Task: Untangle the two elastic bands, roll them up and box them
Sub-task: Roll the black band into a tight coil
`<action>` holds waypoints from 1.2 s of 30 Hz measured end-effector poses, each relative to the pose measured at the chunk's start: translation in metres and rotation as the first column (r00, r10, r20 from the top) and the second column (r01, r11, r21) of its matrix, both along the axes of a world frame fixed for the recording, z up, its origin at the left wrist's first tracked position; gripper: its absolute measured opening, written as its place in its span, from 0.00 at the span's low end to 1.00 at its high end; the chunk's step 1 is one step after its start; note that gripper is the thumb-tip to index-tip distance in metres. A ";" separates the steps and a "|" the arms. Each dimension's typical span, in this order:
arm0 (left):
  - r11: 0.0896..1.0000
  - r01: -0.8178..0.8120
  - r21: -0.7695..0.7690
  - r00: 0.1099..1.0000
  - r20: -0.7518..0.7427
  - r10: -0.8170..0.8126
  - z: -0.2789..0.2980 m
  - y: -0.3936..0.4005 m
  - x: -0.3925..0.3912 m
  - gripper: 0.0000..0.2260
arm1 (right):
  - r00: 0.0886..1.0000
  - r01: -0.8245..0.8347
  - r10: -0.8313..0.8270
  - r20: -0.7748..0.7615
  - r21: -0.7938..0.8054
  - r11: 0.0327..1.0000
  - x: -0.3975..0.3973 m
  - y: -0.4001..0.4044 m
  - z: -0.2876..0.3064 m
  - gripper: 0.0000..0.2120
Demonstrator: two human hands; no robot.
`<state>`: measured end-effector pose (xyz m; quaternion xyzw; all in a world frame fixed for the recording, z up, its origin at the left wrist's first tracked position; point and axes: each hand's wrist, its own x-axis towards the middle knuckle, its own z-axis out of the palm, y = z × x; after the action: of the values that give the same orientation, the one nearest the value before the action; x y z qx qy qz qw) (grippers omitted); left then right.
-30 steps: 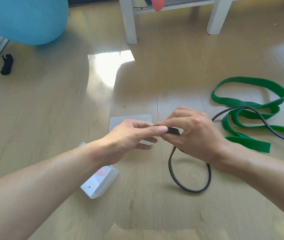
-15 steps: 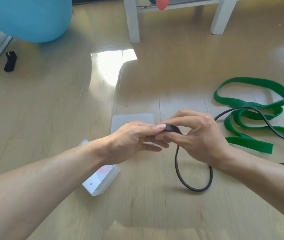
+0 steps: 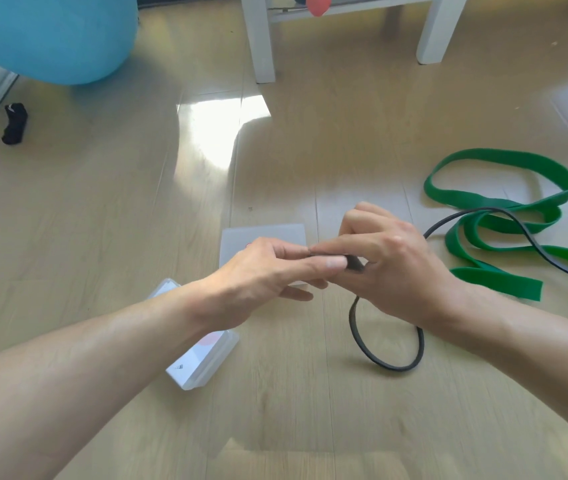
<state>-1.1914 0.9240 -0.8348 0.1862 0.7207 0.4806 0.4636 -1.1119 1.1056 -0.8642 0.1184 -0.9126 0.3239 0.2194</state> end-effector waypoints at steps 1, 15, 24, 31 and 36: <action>1.000 0.002 -0.002 1.000 -0.014 -0.002 0.000 0.001 0.001 0.12 | 1.000 -0.013 0.013 -0.005 0.000 1.000 0.002 -0.001 0.000 0.10; 1.000 0.014 -0.012 0.997 0.078 -0.013 0.004 0.006 0.001 0.19 | 0.999 0.045 -0.045 -0.009 -0.003 0.999 0.008 0.006 0.003 0.05; 0.998 -0.004 0.065 0.999 -0.042 0.007 0.003 0.001 0.002 0.14 | 0.998 -0.013 0.009 -0.056 -0.082 0.997 0.007 0.003 0.004 0.08; 0.993 0.031 0.113 0.980 0.192 -0.052 0.004 0.004 0.002 0.15 | 0.999 0.044 -0.045 -0.014 -0.107 0.993 0.006 0.000 0.007 0.08; 0.994 -0.058 -0.096 0.988 -0.147 0.043 0.003 0.008 0.007 0.22 | 0.988 0.074 -0.054 -0.146 0.136 0.988 -0.001 0.006 0.005 0.11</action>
<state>-1.1849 0.9321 -0.8314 0.1789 0.7801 0.4409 0.4063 -1.1127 1.1120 -0.8595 0.1267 -0.9186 0.2423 0.2852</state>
